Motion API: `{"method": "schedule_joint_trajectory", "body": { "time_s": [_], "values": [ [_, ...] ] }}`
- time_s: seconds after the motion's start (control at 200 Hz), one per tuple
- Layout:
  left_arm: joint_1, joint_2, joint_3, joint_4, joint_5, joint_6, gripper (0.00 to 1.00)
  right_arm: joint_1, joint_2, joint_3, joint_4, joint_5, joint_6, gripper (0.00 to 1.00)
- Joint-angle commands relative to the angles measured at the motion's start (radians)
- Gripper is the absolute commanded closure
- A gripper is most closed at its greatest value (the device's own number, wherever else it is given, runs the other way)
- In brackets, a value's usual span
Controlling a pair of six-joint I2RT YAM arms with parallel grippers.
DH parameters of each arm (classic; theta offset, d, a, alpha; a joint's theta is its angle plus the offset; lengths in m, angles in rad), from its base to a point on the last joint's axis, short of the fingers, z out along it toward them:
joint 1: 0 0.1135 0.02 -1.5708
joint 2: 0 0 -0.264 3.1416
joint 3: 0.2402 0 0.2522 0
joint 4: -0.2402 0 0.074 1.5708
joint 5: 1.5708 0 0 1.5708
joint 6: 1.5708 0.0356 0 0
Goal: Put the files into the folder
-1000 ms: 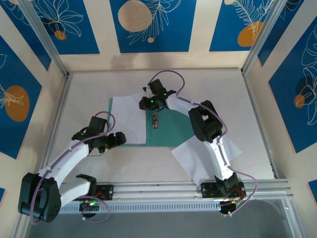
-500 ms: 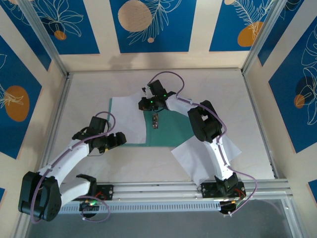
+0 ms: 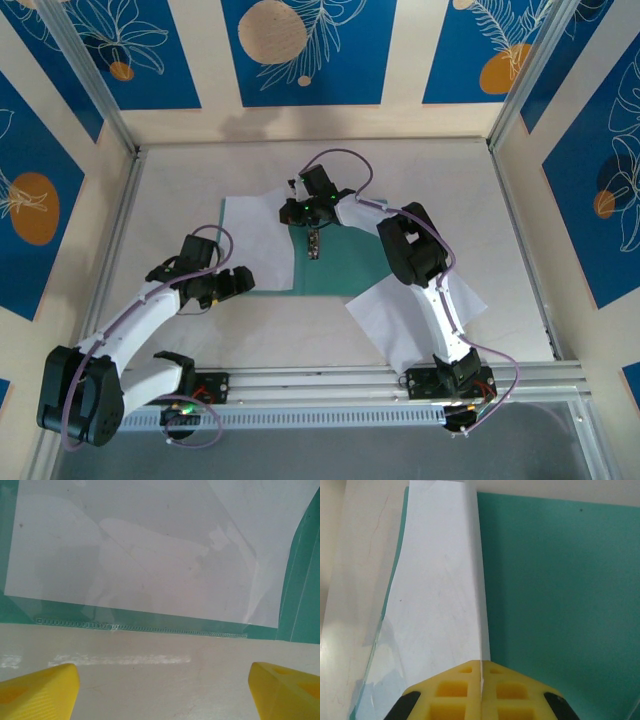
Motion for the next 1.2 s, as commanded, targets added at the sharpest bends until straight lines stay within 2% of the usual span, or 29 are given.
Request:
{"method": "schedule_joint_trajectory", "body": {
  "time_s": [0.0, 0.505, 1.195],
  "values": [
    [0.014, 0.002, -0.007, 0.001, -0.015, 0.025, 0.12, 0.004, 0.035, 0.029, 0.002, -0.027, 0.009, 1.00],
    [0.014, 0.005, -0.007, 0.003, -0.012, 0.027, 0.12, 0.019, 0.006, 0.002, -0.002, -0.035, 0.013, 1.00],
    [0.014, 0.035, -0.030, 0.043, -0.015, 0.018, 0.12, 0.022, -0.055, -0.087, 0.018, 0.019, 0.050, 1.00]
  ]
}}
